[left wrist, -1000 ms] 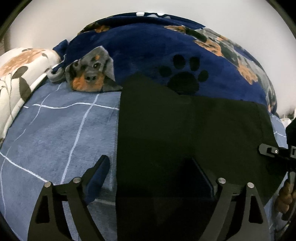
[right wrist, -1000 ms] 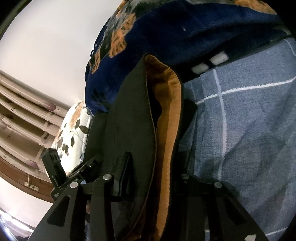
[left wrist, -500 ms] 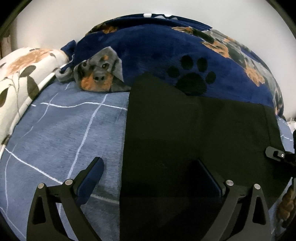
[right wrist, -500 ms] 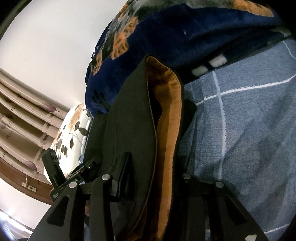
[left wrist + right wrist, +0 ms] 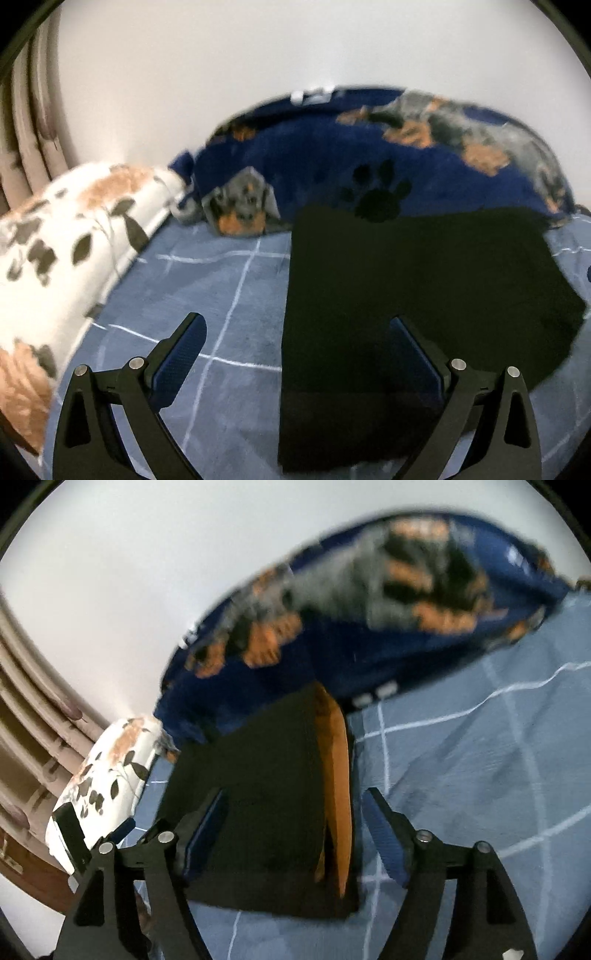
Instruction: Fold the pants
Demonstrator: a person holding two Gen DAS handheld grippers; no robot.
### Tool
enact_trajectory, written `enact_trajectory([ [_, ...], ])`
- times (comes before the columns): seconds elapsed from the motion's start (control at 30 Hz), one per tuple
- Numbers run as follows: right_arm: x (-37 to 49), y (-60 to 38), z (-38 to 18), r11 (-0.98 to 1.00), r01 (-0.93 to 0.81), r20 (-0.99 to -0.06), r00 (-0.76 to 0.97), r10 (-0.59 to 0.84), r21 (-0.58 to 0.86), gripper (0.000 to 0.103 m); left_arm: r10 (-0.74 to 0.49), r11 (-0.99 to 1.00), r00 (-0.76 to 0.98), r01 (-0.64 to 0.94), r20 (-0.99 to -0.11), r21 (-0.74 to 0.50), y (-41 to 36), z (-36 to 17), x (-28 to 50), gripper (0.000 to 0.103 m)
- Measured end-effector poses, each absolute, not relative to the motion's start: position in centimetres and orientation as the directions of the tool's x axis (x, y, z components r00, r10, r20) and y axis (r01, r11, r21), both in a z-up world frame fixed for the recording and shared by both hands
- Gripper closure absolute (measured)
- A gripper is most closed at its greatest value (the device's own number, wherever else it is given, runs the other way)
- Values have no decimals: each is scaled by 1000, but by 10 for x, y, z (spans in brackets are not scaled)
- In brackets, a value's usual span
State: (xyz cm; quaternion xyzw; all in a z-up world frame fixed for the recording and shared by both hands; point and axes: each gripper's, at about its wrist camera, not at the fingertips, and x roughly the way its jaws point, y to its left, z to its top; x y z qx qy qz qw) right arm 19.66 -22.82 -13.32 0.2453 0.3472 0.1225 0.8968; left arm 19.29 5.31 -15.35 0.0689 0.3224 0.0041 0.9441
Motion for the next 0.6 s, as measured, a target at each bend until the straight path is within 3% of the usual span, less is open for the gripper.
enact_trajectory([
  [0.1, 165, -222, -118, 868, -72, -547, 750, 372, 492, 17, 33, 989, 825, 55, -564, 138, 46, -132, 168, 4],
  [0.6, 64, -194, -72, 884, -142, -496, 783, 375, 445, 14, 18, 989, 934, 35, -358, 141, 24, -26, 48, 0],
])
